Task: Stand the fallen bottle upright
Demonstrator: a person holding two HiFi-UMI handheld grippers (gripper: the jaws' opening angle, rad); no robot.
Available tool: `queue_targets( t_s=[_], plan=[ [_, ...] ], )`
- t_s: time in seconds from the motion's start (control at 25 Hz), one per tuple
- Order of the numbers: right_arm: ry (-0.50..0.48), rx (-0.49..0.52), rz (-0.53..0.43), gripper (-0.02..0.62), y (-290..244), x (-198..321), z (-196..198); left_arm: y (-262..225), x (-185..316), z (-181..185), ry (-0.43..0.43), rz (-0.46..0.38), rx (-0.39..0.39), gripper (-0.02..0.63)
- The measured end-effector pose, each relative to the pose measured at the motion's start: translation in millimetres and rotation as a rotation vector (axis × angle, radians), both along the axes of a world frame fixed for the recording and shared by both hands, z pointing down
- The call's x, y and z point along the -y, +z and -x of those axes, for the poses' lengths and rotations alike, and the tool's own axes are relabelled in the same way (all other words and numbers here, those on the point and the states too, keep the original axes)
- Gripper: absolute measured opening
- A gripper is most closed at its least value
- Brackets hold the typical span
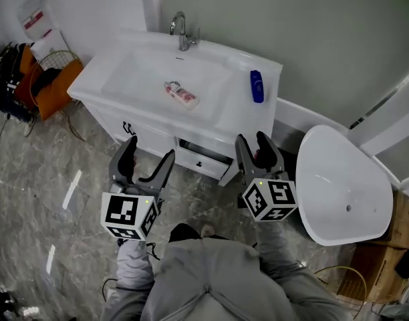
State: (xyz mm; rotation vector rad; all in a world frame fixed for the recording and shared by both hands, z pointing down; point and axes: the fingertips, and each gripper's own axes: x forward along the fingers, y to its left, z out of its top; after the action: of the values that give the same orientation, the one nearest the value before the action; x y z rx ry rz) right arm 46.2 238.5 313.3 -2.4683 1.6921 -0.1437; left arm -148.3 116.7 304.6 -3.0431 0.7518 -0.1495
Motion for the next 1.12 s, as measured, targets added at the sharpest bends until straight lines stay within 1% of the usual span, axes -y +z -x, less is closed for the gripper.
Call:
queue_targets(
  t_s=[0.16, 0.36, 0.52, 0.84, 1.0, 1.12],
  plan=[
    [0.012, 0.015, 0.013, 0.219, 5.9, 16.1, -30.7, 6.3, 15.6, -30.0, 0.01, 0.014, 0.02, 0.42],
    [0.057, 0.018, 0.026, 0.219, 15.4, 37.7, -68.9, 16.6, 46.2, -71.3, 0.049, 0.021, 0.028, 0.42],
    [0.118, 0.02, 0.051, 0.219, 24.1, 60.1, -105.5, 21.4, 81.7, -112.1, 0.101, 0.018, 0.036, 0.42],
    [0.26, 0.025, 0.108, 0.219, 27.4, 113.5, -171.3, 19.0, 160.9, -187.0, 0.222, 0.038, 0.039, 0.42],
    [0.317, 0.027, 0.163, 0.219, 39.7, 135.3, -200.8, 25.9, 195.4, -216.8, 0.274, 0.057, 0.046, 0.42],
    [0.333, 0.027, 0.238, 0.221, 54.5, 150.4, -223.5, 31.7, 217.4, -234.2, 0.301, 0.069, 0.054, 0.42]
  ],
)
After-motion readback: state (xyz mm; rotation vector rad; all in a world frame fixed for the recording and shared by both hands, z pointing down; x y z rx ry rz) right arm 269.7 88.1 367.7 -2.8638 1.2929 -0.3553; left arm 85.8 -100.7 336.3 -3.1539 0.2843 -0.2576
